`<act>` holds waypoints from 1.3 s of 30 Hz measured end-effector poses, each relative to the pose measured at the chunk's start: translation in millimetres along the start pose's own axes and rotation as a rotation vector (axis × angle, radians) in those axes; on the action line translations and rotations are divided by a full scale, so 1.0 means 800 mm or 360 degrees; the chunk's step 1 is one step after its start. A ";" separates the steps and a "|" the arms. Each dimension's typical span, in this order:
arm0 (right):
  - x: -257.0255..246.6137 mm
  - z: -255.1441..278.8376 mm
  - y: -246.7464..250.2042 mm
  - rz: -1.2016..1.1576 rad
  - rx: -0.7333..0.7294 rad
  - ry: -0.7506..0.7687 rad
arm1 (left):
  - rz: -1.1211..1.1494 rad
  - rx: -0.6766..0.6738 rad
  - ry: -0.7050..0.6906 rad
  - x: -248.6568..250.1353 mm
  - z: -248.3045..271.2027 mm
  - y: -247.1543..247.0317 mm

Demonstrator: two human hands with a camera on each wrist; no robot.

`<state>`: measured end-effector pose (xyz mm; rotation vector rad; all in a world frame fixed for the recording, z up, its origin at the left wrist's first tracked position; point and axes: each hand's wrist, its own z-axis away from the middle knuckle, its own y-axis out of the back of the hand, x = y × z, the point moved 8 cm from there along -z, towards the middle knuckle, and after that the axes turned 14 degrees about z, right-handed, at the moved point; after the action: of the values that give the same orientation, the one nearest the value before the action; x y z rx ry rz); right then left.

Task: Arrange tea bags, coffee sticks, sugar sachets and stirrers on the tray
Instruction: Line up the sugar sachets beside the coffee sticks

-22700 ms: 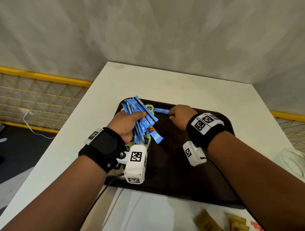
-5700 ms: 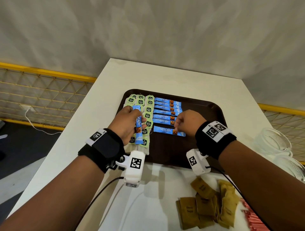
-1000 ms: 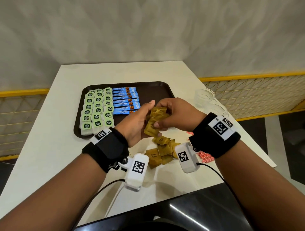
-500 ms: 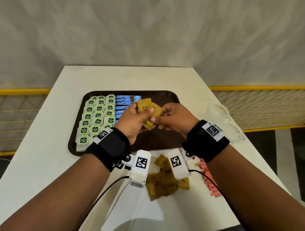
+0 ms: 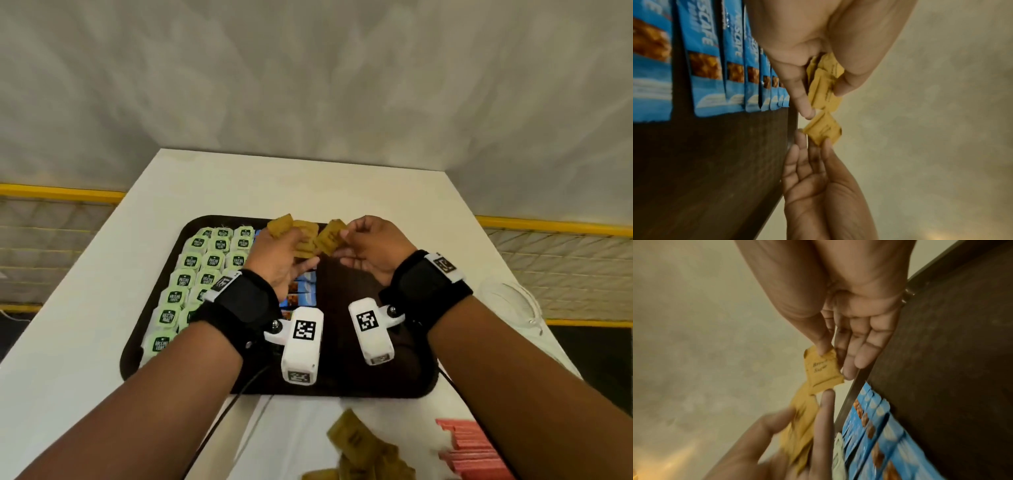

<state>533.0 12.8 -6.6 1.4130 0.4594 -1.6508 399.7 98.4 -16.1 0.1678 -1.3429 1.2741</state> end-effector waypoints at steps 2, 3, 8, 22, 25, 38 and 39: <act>0.002 -0.026 0.009 0.0091 0.0041 -0.0057 | 0.0043 0.0064 0.0050 0.003 -0.012 0.012; 0.004 -0.039 0.014 0.0238 0.0077 -0.0085 | 0.0044 0.0070 0.0064 0.004 -0.015 0.017; 0.012 -0.088 0.009 0.1146 0.0067 -0.0117 | -0.0013 0.0022 0.0057 0.003 -0.028 0.039; -0.008 -0.106 -0.020 0.2057 -0.0124 0.0090 | 0.0025 -0.0092 0.0148 -0.001 -0.024 0.044; -0.007 -0.106 -0.030 0.2162 -0.0152 0.0149 | 0.0022 -0.0088 0.0157 -0.004 -0.023 0.045; -0.015 -0.059 -0.042 0.0722 -0.0405 0.0073 | 0.0091 -0.0065 0.0057 -0.005 -0.032 0.035; -0.013 -0.057 -0.046 0.0663 -0.0434 0.0081 | 0.0087 -0.0065 0.0058 -0.006 -0.033 0.032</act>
<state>530.4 70.7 -19.4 1.2481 0.3720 -1.1734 398.6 124.7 -42.5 0.0797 -1.3492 1.2882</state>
